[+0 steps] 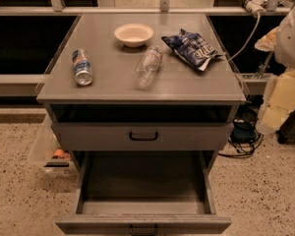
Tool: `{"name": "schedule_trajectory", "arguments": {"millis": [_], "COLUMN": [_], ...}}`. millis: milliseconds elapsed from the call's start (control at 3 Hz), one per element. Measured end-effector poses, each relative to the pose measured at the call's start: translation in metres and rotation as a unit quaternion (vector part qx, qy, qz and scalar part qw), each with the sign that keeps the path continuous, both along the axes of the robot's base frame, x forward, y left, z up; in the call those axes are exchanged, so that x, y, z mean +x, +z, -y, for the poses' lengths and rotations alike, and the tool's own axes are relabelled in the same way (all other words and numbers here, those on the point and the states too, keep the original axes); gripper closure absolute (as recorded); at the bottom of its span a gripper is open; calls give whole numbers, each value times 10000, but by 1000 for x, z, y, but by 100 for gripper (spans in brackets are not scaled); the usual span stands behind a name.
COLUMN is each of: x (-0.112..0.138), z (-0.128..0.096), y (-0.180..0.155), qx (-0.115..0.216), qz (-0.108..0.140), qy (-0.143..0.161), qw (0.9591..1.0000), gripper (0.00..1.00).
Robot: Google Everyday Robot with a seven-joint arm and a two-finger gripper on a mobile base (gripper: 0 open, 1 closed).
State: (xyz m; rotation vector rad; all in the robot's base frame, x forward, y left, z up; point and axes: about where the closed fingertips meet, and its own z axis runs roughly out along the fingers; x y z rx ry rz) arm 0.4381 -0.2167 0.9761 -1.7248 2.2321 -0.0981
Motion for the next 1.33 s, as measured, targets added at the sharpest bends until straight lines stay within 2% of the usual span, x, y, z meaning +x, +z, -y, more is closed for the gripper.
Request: {"name": "schedule_trajectory", "arguments": {"millis": [333, 667, 1000, 1333], "x": [0, 3, 25, 67], "z": [0, -7, -41, -71], "y": [0, 3, 0, -12], "qx": [0, 93, 281, 942], "qz": [0, 219, 562, 691], "qy": [0, 13, -77, -647], "qw": [10000, 9997, 9980, 9911], "gripper": [0, 0, 0, 0]}}
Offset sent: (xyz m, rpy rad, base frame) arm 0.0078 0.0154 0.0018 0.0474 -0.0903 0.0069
